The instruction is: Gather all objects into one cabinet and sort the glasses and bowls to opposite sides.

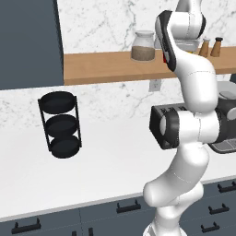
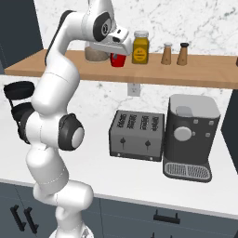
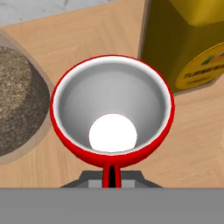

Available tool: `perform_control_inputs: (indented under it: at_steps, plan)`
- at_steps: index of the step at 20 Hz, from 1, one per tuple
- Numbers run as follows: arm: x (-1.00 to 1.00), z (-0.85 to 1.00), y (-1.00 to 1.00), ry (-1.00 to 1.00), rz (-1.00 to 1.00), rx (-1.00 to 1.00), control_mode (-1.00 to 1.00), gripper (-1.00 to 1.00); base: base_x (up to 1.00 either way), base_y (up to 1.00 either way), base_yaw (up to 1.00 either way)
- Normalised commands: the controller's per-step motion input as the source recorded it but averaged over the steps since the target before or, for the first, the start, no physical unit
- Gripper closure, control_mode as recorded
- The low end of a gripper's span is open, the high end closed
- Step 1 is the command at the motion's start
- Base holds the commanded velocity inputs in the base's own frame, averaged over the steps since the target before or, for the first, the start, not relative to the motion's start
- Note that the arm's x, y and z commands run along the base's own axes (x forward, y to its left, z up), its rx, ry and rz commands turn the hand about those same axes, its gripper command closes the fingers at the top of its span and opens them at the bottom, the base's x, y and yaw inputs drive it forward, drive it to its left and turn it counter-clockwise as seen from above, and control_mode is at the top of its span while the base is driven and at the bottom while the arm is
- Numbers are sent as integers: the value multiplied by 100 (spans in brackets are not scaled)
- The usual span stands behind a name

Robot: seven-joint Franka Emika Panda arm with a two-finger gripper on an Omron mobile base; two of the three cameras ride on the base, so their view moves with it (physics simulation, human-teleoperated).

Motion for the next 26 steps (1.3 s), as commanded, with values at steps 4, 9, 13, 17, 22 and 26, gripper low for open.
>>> perform_control_inputs:
  at_steps: [4, 9, 13, 17, 22, 26]
  plan:
    - [-41, 1, 3, -4, 0, 0, -100, 100, 0, 0, 0]
    - [-97, 2, 12, -5, 0, 0, -100, 100, 0, 0, 0]
    - [-79, 0, 14, 0, 0, 1, -100, 100, 0, 0, 0]
    - [-100, 4, 22, 2, 5, 7, -100, 100, 0, 0, 0]
    - [-100, 0, 25, 0, 9, 4, -100, 100, 0, 0, 0]
    - [-100, 0, 21, 0, 9, 1, -100, 100, 0, 0, 0]
